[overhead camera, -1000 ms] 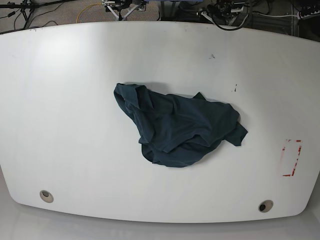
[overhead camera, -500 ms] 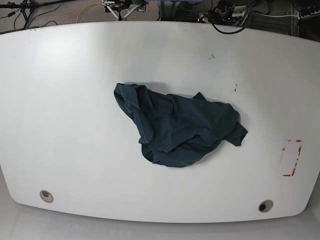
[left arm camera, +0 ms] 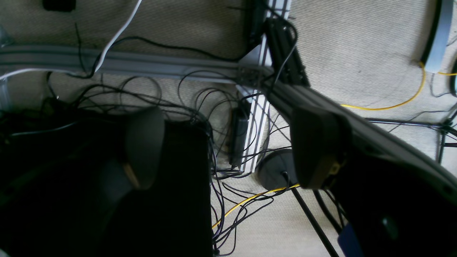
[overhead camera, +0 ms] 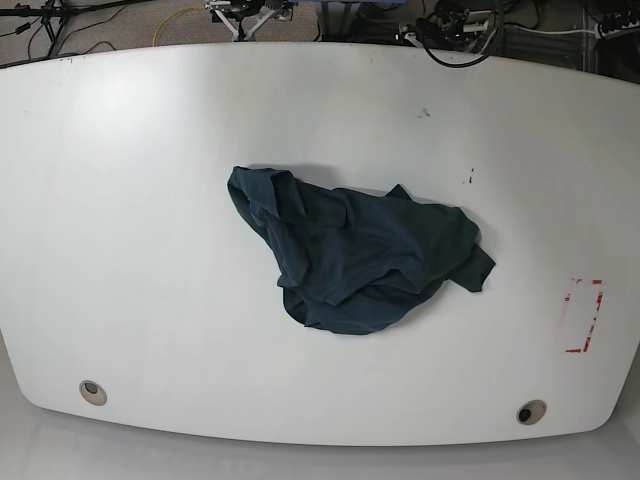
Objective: Fold the T-shirt properly
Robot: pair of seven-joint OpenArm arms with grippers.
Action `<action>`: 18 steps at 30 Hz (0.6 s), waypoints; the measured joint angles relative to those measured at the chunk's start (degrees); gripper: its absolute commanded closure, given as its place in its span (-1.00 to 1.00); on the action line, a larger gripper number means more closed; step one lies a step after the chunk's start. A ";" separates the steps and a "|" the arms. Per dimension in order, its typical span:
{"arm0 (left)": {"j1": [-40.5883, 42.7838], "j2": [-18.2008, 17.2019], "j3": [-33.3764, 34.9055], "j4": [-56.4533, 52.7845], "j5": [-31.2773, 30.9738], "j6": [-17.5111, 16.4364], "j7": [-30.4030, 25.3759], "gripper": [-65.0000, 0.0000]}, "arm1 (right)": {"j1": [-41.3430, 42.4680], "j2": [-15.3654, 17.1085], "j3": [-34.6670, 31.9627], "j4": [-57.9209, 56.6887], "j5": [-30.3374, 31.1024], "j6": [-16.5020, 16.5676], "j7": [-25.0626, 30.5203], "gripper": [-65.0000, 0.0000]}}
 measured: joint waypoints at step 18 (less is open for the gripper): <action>-0.28 -0.13 -0.20 0.26 -0.17 -0.22 -0.90 -0.57 | -0.46 0.00 -0.02 -0.04 0.00 0.00 0.04 -0.71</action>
